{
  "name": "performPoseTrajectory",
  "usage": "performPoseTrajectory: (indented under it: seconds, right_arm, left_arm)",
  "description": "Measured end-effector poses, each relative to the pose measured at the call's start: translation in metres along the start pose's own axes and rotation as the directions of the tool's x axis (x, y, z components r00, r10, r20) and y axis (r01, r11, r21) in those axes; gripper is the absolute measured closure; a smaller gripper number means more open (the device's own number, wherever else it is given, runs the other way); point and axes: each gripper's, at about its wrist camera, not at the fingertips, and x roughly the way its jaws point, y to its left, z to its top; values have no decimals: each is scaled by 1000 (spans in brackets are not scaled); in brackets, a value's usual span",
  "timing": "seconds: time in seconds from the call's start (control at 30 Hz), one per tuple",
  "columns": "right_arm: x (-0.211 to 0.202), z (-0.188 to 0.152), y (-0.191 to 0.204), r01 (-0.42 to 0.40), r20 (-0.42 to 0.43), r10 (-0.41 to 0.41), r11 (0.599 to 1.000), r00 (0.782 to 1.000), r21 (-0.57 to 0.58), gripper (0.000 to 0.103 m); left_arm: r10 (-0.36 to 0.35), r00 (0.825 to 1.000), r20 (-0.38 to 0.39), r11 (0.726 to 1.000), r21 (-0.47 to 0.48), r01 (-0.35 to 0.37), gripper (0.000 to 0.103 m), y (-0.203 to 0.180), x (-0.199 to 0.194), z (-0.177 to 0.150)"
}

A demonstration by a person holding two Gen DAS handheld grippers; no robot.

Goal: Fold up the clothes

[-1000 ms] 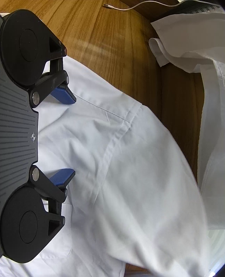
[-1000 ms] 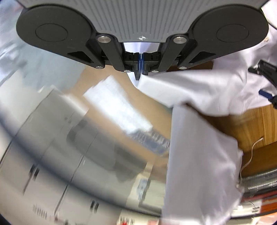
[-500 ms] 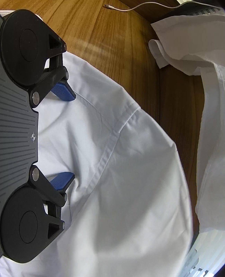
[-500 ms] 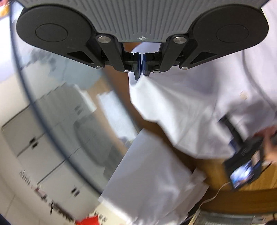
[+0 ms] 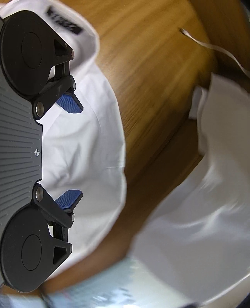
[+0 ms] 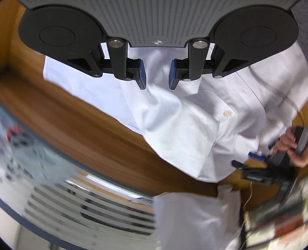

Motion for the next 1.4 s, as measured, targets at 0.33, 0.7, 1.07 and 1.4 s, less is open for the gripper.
performPoseTrajectory:
  seconds: [0.33,0.7,1.07,1.4]
  right_arm:
    - [9,-19,-69,14,-17,-12,985,1000,172,73]
    - [57,-22,-105,-181,-118,172,981,978,-66,55]
    - [115,-4,-75,-465,-210,414,782,885,-415,30]
    - [114,22,-63,-293,-153,250,836,956,-464,94]
  left_arm:
    - [-59,998,2,890,-453,54,15,16,15,48]
    - [-76,995,-60,772,-635,20,16,-5,59,58]
    - [-23,996,-85,772,-635,-36,94,-15,59,61]
    - [-22,999,-26,763,-647,0,100,-6,28,67]
